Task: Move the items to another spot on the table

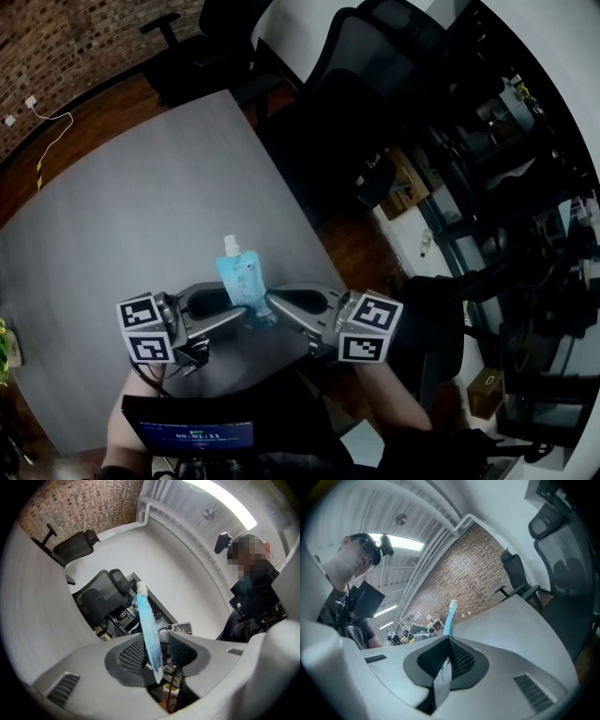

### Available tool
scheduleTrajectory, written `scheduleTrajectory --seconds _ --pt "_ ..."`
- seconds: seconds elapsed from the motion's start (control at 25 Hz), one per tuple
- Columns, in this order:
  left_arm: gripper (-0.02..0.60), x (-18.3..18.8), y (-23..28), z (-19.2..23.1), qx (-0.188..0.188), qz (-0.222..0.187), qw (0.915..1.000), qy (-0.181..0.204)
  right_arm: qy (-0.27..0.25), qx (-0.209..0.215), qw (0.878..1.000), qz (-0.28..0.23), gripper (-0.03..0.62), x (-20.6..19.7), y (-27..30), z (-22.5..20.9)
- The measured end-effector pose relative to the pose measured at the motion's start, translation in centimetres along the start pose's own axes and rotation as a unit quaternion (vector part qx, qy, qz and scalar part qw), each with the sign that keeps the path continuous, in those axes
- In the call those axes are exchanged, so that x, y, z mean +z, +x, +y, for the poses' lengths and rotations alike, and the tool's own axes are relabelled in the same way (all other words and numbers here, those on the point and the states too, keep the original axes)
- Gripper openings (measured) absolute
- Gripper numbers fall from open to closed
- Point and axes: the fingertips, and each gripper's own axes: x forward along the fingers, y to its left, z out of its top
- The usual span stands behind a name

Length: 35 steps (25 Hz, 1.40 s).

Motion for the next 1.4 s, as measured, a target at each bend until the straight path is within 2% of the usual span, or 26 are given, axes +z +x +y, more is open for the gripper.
scheduleTrajectory --seconds 0.04,0.12,0.4,0.6,0.72,0.8,0.92,1.16,1.28,1.32,1.36,1.4 --pt "0.121 -0.1 -0.2 -0.4 -0.001 0.0 1.0 0.003 -0.002 0.003 1.0 0.004 -0.002 -0.3 0.4 0.5" --pt "0.073 -0.2 -0.5 -0.8 0.0 -0.002 1.0 0.006 -0.002 0.012 1.0 0.005 -0.002 -0.5 0.8 1.4" --pt "0.06 0.2 -1.5 -1.6 -0.001 -0.005 0.9999 0.015 -0.028 0.014 0.999 0.005 0.001 -0.4 1.4 2.7" --pt "0.055 0.5 -3.3 -1.5 0.012 -0.026 0.9996 0.002 -0.05 0.004 0.999 0.003 0.018 -0.9 1.5 3.1" --pt "0.055 1.0 -4.5 -1.6 0.016 -0.038 0.9991 -0.006 -0.047 0.006 0.999 0.018 0.093 -1.8 1.2 3.7" --pt "0.055 1.1 -4.9 -1.9 0.019 -0.032 0.9993 0.001 -0.045 0.013 0.998 0.042 0.22 -3.2 1.7 4.6" --pt "0.055 0.7 -4.5 -3.2 0.017 -0.022 0.9996 0.009 -0.046 0.017 0.997 0.066 0.25 -4.8 2.0 5.8" --pt "0.054 -0.2 -1.8 -5.7 0.027 0.013 0.9992 0.026 -0.044 0.056 0.997 0.024 0.249 -5.3 1.5 7.3" --pt "0.054 -0.6 0.7 -6.6 0.045 0.019 0.998 0.04 -0.033 0.062 0.997 0.02 0.188 -5.5 -0.7 6.8" --pt "0.055 -1.2 1.8 -7.0 0.051 0.03 0.9971 0.047 -0.026 0.054 0.998 0.015 0.117 -5.7 -1.9 6.6" --pt "0.055 -1.8 2.7 -7.4 0.057 0.043 0.996 0.054 -0.019 0.048 0.999 0.007 0.076 -6.0 -2.9 6.5" --pt "0.061 -2.3 3.2 -7.9 0.061 0.053 0.9948 0.062 -0.012 0.05 0.999 -0.002 0.062 -6.3 -3.7 6.6"
